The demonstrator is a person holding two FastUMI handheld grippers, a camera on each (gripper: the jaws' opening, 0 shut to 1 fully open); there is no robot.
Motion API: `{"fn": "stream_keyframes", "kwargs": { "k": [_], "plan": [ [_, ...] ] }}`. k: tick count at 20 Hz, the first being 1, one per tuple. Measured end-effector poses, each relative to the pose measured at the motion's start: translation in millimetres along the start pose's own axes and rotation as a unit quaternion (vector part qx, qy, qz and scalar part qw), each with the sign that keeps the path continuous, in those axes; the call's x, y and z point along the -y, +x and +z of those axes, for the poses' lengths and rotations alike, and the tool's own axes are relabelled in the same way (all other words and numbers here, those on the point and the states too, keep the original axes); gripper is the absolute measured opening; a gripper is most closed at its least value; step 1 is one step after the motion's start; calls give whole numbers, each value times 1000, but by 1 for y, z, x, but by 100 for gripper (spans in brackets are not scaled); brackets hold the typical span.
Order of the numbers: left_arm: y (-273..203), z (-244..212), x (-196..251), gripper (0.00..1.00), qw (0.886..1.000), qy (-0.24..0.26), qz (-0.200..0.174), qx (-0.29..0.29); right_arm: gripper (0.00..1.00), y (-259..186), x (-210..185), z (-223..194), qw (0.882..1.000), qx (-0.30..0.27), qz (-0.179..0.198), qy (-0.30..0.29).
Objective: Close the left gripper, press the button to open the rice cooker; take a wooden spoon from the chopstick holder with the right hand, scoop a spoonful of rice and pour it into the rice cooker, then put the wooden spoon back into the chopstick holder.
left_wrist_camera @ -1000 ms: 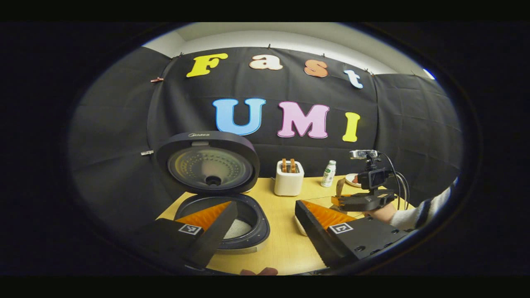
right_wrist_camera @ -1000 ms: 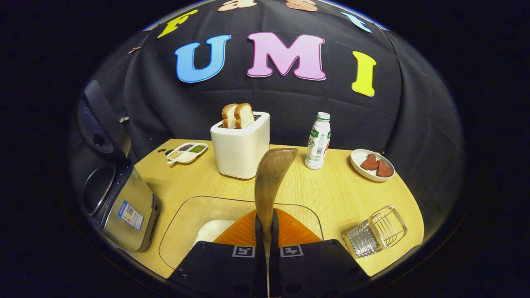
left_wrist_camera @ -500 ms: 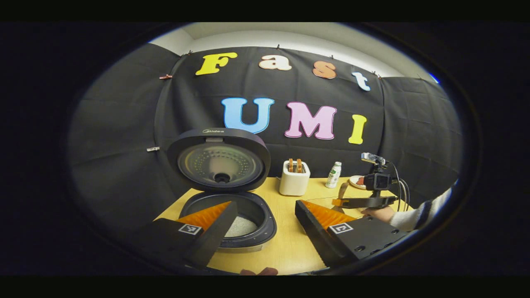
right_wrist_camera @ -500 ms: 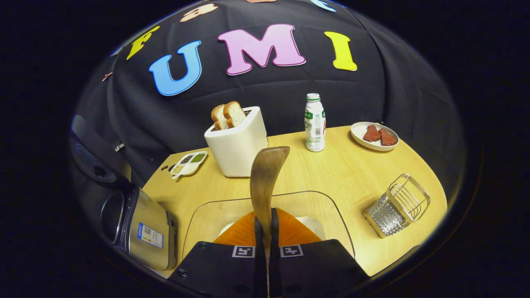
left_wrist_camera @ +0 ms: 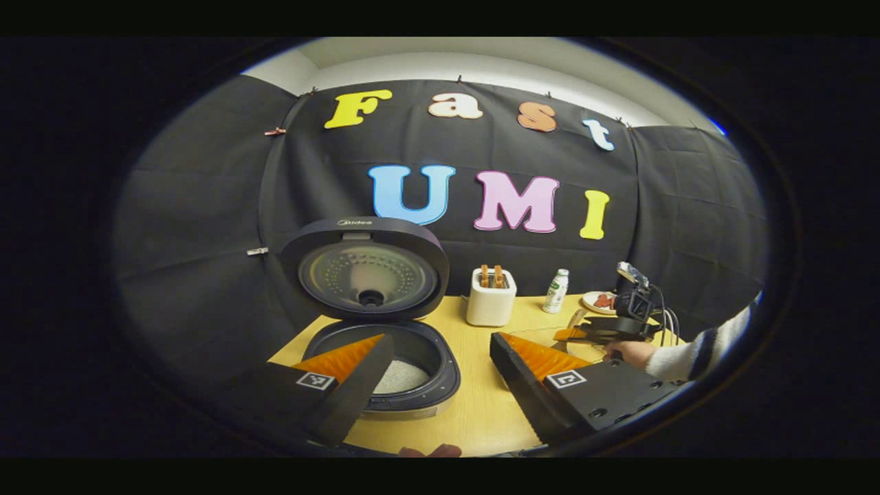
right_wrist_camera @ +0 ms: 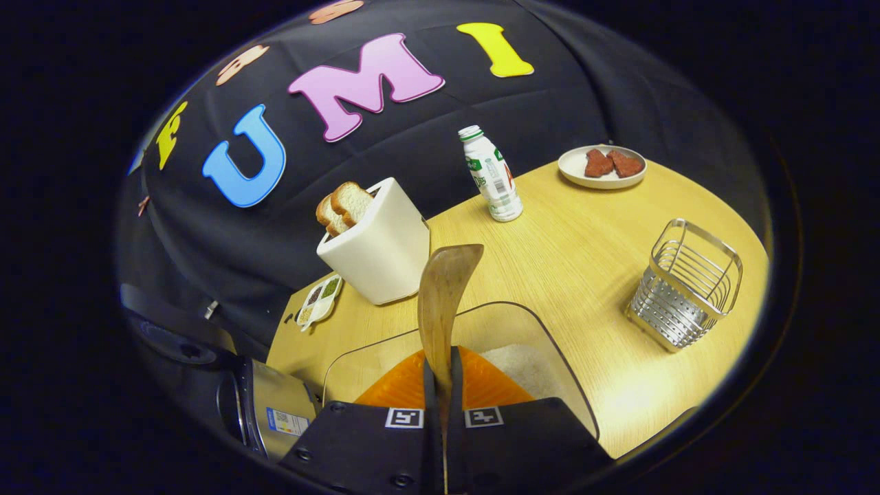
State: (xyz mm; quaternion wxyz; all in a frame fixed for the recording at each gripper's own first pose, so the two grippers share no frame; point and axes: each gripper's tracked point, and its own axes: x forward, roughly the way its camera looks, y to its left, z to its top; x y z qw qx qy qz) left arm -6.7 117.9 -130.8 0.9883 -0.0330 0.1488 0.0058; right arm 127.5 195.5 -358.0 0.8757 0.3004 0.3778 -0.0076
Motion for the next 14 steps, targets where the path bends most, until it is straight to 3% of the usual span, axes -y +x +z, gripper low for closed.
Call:
{"fn": "stream_keyframes", "kwargs": {
  "k": [14],
  "plan": [
    [-1,3,5,96,1000,-1,0,7,7,-37,-1,51,986,27,66,154]
  ]
}}
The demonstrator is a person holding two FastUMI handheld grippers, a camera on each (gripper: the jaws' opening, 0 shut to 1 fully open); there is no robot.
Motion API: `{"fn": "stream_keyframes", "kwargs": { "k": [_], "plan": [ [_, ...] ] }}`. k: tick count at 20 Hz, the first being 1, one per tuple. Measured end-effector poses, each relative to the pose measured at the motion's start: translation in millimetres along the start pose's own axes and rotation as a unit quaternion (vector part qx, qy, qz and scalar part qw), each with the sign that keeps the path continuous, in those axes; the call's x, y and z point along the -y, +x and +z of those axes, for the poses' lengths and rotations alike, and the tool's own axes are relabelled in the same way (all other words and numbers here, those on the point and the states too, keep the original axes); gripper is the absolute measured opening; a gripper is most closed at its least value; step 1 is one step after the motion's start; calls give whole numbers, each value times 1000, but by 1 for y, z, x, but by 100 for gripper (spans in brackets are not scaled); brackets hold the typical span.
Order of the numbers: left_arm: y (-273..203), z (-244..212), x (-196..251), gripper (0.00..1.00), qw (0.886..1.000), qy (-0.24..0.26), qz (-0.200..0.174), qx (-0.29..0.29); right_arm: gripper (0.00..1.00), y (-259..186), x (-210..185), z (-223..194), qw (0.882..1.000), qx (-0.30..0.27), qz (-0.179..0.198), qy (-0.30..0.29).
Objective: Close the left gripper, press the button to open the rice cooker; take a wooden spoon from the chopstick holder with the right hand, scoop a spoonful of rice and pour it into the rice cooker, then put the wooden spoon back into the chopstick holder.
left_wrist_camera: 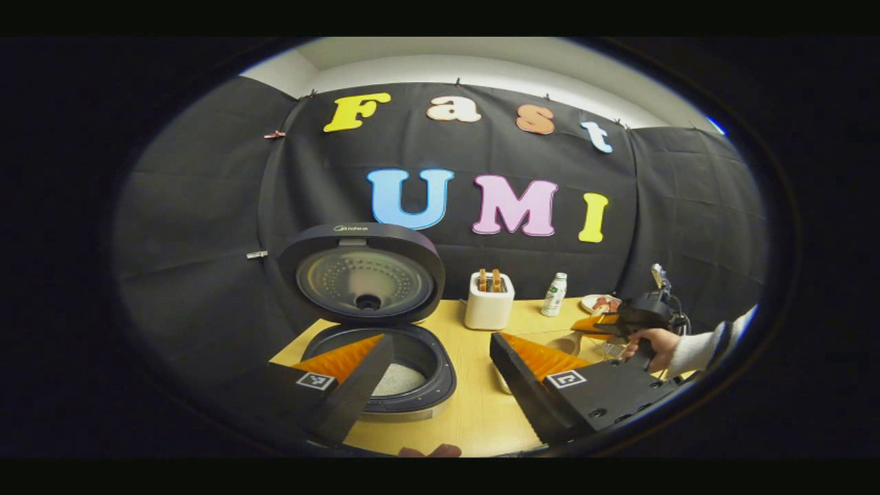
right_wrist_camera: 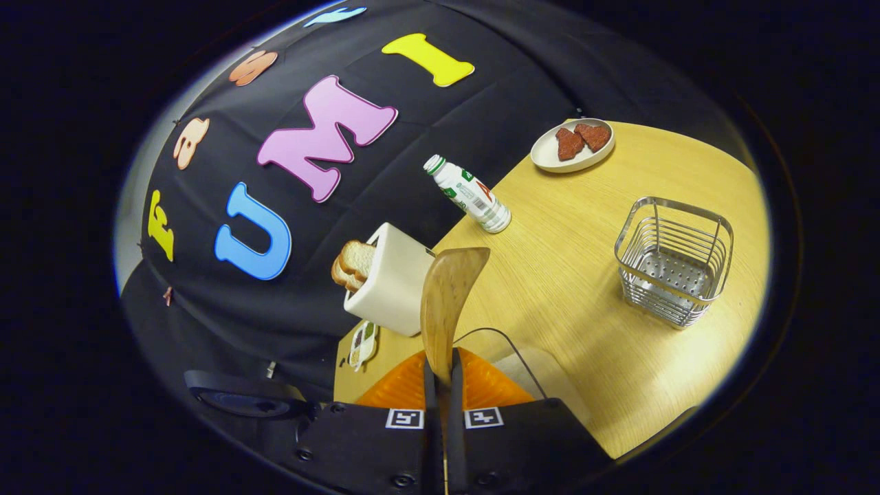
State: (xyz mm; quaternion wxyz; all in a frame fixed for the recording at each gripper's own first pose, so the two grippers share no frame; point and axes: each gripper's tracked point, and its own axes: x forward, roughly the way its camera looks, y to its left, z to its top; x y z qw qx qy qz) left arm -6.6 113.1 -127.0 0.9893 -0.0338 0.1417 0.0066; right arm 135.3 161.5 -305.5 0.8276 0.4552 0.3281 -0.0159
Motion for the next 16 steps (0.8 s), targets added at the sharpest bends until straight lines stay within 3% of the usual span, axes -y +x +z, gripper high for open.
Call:
{"fn": "stream_keyframes", "kwargs": {
  "k": [4,9,16],
  "plan": [
    [-2,-5,0,96,1000,-10,-1,-4,7,-10,-17,14,997,2,21,67],
    [-6,-20,-1,96,1000,-26,0,-15,7,-20,-69,14,995,-10,57,77],
    [-13,-23,-15,98,999,-39,23,-13,7,-25,-163,-49,990,-65,108,62]
  ]
}}
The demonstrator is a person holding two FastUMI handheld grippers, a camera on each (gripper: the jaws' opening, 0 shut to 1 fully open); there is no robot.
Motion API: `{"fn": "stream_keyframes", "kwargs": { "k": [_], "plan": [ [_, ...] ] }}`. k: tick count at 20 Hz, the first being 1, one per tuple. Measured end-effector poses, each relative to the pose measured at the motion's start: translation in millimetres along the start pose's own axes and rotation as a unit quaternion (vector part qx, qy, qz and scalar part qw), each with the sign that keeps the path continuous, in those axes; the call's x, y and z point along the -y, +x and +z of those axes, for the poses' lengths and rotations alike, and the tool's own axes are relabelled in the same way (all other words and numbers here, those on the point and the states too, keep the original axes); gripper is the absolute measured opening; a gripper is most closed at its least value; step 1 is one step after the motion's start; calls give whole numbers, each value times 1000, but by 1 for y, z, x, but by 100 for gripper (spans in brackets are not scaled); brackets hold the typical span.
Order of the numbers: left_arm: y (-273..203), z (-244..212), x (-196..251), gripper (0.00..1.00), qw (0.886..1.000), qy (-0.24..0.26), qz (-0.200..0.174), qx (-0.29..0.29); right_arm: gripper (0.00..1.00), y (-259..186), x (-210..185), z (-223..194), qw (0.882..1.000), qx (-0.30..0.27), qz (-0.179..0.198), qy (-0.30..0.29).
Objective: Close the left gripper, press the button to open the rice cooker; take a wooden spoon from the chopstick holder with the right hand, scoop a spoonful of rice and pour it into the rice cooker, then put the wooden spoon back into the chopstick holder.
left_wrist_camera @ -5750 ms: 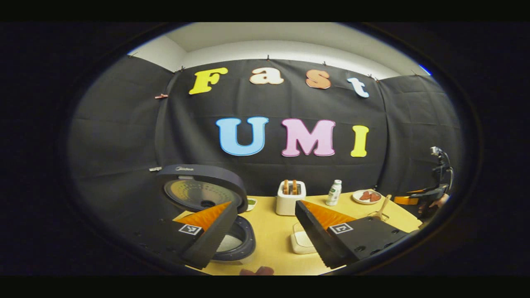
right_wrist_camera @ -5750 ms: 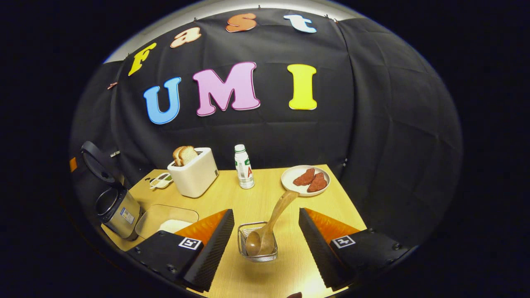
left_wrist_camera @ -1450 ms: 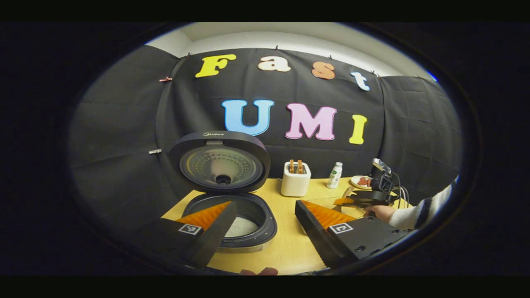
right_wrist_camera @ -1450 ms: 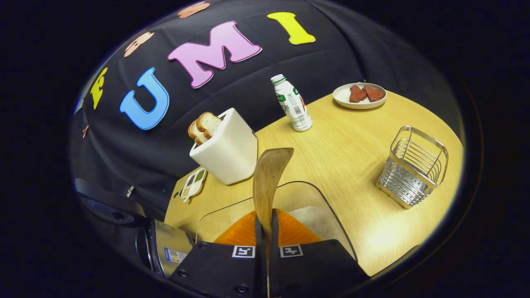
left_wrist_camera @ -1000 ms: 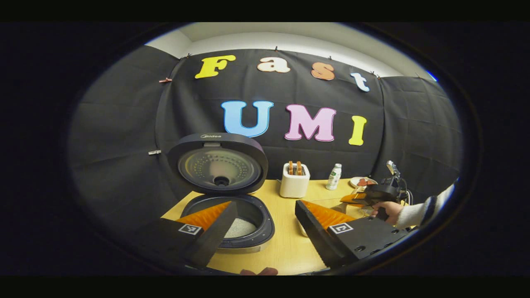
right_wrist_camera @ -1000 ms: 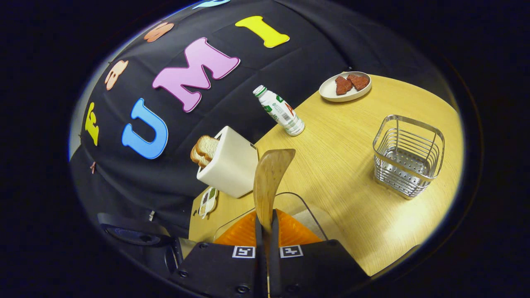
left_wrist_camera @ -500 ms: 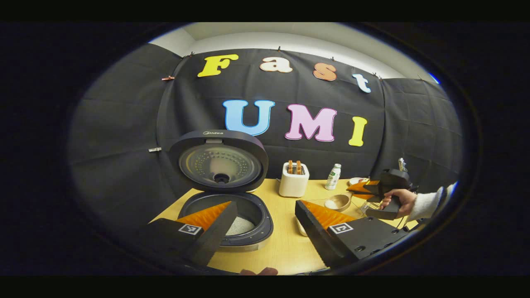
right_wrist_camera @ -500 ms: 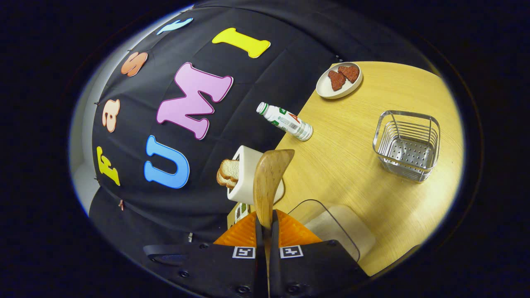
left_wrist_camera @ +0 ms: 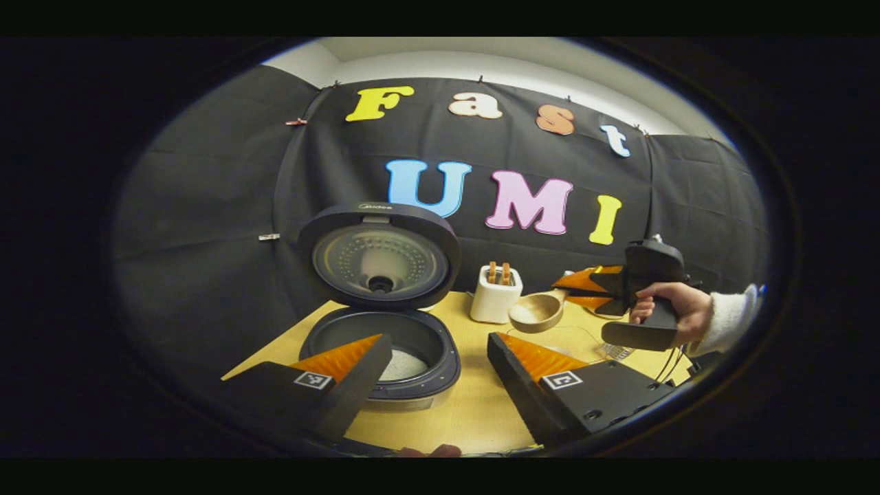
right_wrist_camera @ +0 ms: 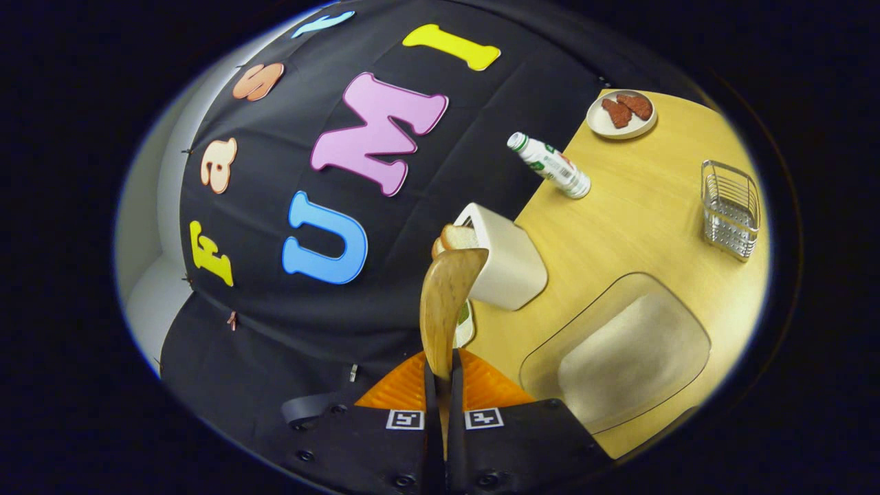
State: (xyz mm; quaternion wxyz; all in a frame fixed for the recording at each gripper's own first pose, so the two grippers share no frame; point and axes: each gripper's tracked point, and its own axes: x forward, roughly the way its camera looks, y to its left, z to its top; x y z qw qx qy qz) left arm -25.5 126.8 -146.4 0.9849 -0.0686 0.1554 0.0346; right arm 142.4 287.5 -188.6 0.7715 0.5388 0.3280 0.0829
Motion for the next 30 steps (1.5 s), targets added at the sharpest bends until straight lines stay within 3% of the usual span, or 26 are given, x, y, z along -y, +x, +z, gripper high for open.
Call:
{"fn": "stream_keyframes", "kwargs": {
  "k": [6,12,13,16,20,23,24,26,27,30],
  "plan": [
    [-12,-2,-20,96,1000,-10,25,1,7,20,-49,-74,999,-44,29,7],
    [-22,-3,-29,95,999,-22,43,2,7,42,-58,-127,992,-56,20,-107],
    [-21,-3,-31,98,999,-21,46,1,7,44,-63,-134,989,-56,23,-138],
    [-21,-6,-36,95,998,-26,53,-2,7,44,-79,-149,971,-48,37,-230],
    [-23,-11,-45,95,998,-35,60,-4,7,44,-85,-158,953,-31,42,-299],
    [-21,-12,-47,98,997,-39,60,-5,7,42,-84,-162,932,-20,42,-360],
    [-20,-12,-47,95,997,-39,60,-5,7,42,-84,-164,923,-19,44,-382],
    [-20,-13,-48,95,997,-41,59,-6,7,41,-84,-169,911,-18,50,-410],
    [-20,-13,-48,98,997,-42,59,-6,7,42,-82,-171,909,-19,51,-414],
    [-20,-13,-48,95,997,-42,60,-6,7,39,-82,-176,900,-19,54,-432]
  ]
}}
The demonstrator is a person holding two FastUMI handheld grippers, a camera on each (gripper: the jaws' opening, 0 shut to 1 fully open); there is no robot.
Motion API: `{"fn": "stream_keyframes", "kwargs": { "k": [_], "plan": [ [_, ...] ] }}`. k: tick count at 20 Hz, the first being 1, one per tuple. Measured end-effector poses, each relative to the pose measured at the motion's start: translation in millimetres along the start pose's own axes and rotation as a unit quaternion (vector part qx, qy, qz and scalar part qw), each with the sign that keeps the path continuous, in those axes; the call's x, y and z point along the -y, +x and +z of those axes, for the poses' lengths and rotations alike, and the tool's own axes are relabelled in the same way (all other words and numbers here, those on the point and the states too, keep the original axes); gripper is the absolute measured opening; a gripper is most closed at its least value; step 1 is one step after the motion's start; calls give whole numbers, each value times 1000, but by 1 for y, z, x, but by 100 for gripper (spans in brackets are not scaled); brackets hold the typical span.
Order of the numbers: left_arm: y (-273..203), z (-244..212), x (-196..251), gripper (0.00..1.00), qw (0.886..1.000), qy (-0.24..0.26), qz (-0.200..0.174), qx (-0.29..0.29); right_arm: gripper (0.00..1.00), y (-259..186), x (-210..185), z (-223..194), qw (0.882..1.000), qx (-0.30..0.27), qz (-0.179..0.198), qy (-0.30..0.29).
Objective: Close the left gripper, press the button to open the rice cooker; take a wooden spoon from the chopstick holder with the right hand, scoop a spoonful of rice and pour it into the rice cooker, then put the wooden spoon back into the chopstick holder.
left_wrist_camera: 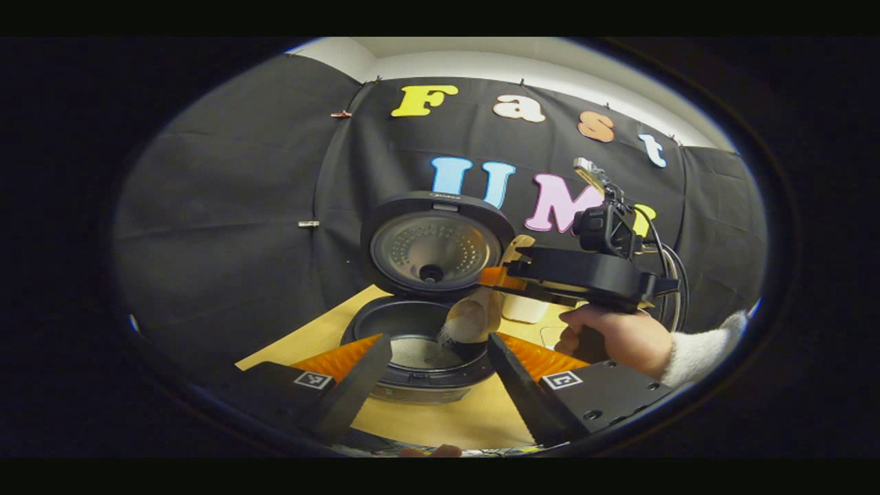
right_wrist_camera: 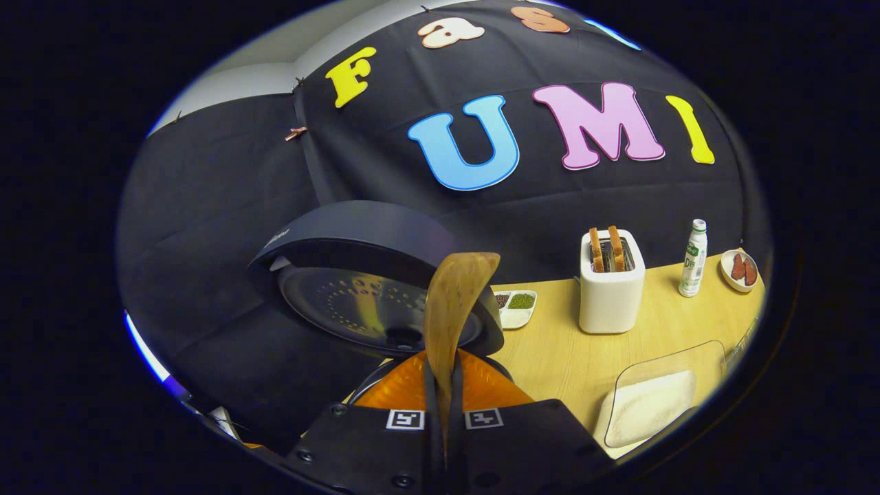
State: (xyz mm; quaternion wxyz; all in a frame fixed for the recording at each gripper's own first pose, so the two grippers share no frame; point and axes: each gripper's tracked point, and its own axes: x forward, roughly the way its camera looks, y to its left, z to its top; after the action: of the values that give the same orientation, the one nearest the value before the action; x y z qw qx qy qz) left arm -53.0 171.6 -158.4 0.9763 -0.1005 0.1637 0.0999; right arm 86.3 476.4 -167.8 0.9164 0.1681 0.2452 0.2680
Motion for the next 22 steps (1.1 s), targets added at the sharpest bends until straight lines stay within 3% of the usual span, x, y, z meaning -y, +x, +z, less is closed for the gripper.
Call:
{"fn": "stream_keyframes", "kwargs": {
  "k": [6,10,16,22],
  "plan": [
    [-3,-6,-5,98,1000,-7,5,-3,7,-4,-18,-9,997,6,19,-78],
    [-4,-8,-6,98,1000,-6,6,-3,7,-7,-42,-7,987,19,52,-153],
    [-5,-12,-7,98,1000,-3,3,-3,7,-14,-91,-9,950,39,139,-278],
    [-8,-18,-8,95,1000,-4,4,-8,7,-29,-121,-6,908,59,188,-370]
  ]
}}
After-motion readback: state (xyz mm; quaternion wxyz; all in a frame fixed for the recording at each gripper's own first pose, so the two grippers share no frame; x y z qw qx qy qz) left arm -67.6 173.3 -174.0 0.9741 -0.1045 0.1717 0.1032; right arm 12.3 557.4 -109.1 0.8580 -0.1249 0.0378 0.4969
